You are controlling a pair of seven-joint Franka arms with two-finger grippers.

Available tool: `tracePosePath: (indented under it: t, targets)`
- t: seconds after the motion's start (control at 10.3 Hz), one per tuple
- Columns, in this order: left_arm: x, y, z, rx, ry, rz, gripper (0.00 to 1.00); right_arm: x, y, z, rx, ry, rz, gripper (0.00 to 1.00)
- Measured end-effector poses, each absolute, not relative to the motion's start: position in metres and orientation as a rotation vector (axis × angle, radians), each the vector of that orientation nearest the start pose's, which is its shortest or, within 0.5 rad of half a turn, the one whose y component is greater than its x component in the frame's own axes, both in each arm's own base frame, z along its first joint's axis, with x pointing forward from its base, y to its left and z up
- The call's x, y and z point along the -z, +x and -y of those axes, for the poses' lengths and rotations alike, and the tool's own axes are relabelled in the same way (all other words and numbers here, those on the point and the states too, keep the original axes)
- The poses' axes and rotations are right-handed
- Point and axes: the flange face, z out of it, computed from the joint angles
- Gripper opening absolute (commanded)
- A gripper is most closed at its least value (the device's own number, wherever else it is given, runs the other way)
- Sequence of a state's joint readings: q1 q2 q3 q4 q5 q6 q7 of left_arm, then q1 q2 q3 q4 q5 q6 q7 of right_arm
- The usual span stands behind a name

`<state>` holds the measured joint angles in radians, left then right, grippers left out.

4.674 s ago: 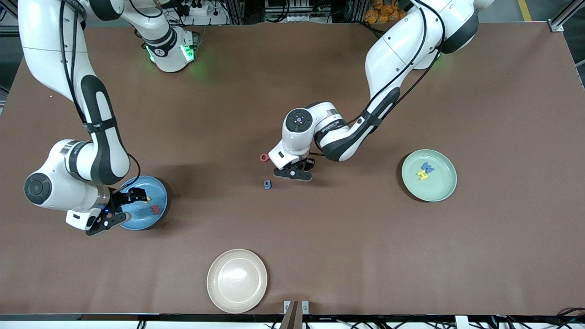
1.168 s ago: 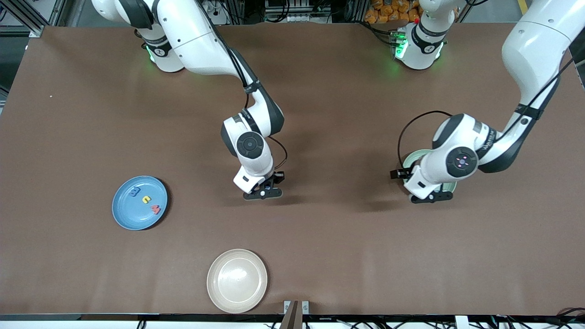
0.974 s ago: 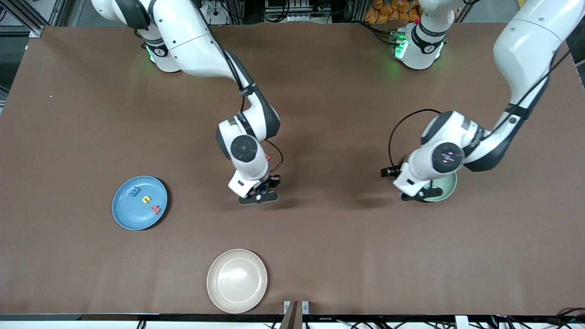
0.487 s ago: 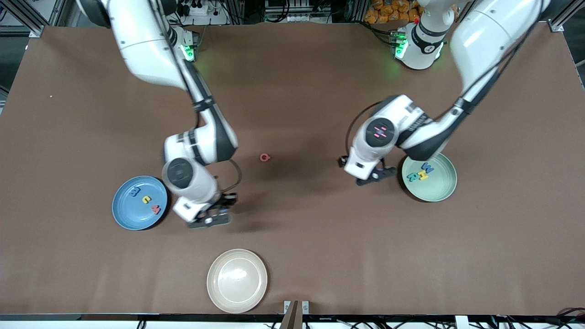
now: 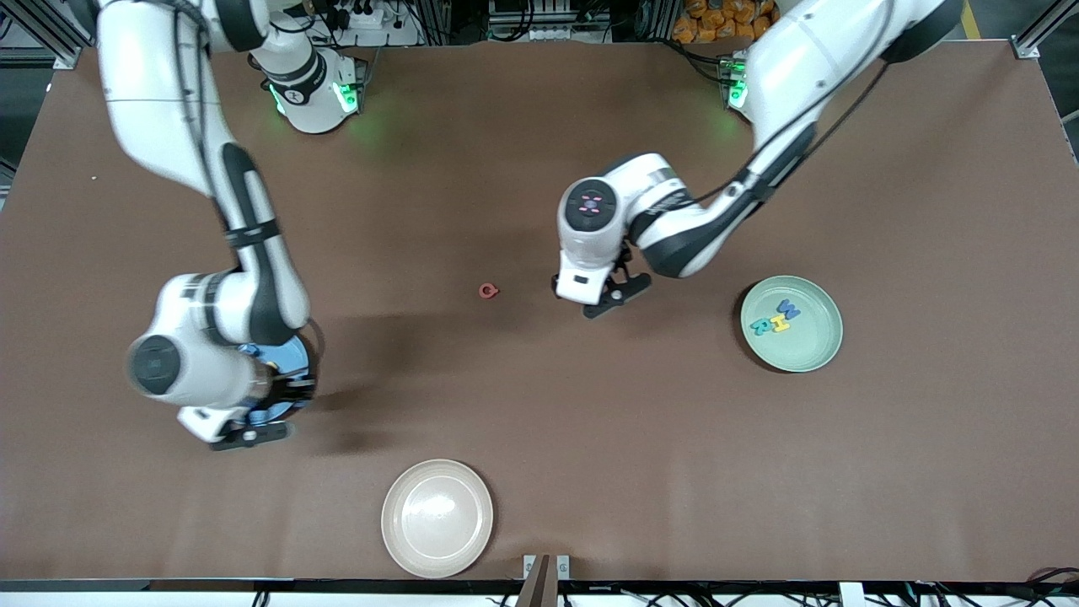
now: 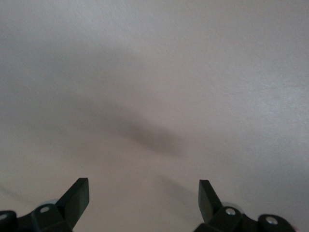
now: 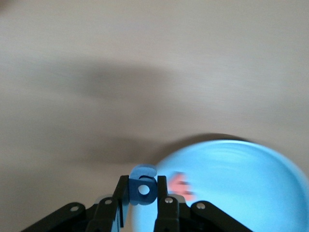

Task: Sort upper and lower case letters into plates

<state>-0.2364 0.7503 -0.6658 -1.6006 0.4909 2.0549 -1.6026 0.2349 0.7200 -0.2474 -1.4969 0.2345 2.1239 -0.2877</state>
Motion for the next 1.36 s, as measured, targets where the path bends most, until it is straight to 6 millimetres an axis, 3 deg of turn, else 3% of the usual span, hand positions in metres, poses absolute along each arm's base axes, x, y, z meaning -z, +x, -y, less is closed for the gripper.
tracePosePath:
  t: [0.1, 0.19, 0.49, 0.78, 0.88, 1.07, 1.36]
  targets:
    - [-0.238, 0.479, 0.495, -0.065, -2.909, 0.888, 1.00, -0.244, 0.704, 0.005, -0.107, -3.078, 0.313, 0.37]
    - [-0.231, 0.475, 0.513, -0.051, -2.900, 0.956, 1.00, -0.240, 0.701, 0.026, -0.122, -3.074, 0.304, 0.96]
    - [-0.224, 0.473, 0.555, -0.012, -2.938, 1.148, 1.00, -0.237, 0.699, 0.026, -0.132, -3.068, 0.308, 1.00]
    - [-0.211, 0.462, 0.590, 0.013, -2.977, 1.250, 1.00, -0.248, 0.692, 0.021, -0.082, -3.108, 0.368, 1.00]
    - [-0.206, 0.459, 0.601, 0.007, -2.995, 1.263, 1.00, -0.251, 0.682, 0.020, -0.030, -3.138, 0.406, 1.00]
    - [-0.191, 0.452, 0.613, 0.007, -3.014, 1.256, 1.00, -0.250, 0.643, 0.024, 0.034, -3.153, 0.416, 1.00]
    - [-0.180, 0.454, 0.616, 0.001, -3.014, 1.268, 1.00, -0.285, 0.599, 0.033, 0.060, -3.121, 0.442, 1.00]
